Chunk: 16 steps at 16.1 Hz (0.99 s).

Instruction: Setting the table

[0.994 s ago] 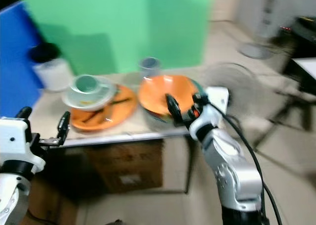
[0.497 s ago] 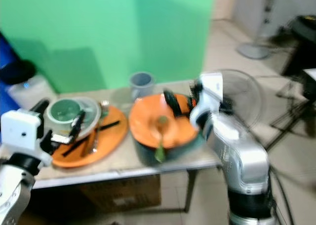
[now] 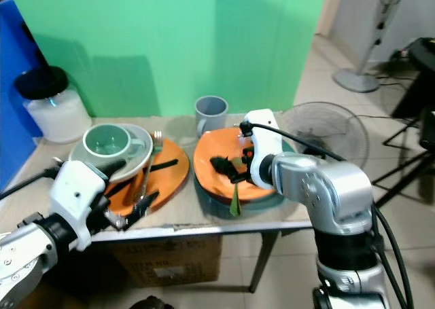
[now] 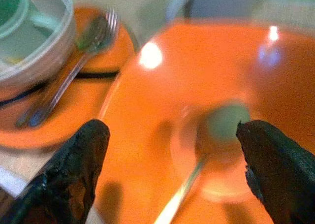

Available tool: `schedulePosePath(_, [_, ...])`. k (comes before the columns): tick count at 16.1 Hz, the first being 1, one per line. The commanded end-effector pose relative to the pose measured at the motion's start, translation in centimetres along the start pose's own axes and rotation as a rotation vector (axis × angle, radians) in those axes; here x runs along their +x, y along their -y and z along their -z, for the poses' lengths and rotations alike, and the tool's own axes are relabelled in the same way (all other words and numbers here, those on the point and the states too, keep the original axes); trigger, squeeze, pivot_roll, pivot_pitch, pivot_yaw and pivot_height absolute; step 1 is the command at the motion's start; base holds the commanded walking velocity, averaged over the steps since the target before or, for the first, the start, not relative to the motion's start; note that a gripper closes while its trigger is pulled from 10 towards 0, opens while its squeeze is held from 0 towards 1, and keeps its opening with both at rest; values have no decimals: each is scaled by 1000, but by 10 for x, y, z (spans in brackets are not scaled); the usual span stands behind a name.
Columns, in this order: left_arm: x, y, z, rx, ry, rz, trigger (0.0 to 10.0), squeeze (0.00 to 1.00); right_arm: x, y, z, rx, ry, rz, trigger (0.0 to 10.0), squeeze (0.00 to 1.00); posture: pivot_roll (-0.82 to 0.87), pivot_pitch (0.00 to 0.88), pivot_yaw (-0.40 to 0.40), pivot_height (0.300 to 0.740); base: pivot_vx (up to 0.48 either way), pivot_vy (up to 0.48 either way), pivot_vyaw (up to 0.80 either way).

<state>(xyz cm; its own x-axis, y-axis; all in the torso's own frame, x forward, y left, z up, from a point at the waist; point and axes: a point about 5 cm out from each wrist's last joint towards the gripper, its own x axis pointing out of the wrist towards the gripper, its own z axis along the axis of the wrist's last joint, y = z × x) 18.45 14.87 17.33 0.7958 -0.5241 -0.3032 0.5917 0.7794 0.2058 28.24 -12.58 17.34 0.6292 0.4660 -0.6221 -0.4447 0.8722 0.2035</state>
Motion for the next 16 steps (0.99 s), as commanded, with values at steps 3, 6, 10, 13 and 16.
schedulePosePath(3, [0,7,-2,3,-25,87,10000,0,3,5,1,47,-86,32,5569,0,-34,0,-7,740,0,0,0])
schedulePosePath(6, [3,7,-7,1,-24,97,10000,0,11,3,0,77,-116,39,2902,0,-34,0,-8,740,0,0,0])
schedulePosePath(10, [2,9,-10,7,-40,130,10000,0,21,-6,-1,96,-152,18,0,0,-21,0,-15,740,0,0,0])
schedulePosePath(13, [2,11,-11,-6,-48,139,10000,0,25,-5,5,89,-200,40,0,0,-16,0,-21,740,0,0,0])
schedulePosePath(16, [3,15,-10,-21,-58,155,10000,0,27,0,10,99,-224,71,0,0,-22,0,-19,740,0,0,0])
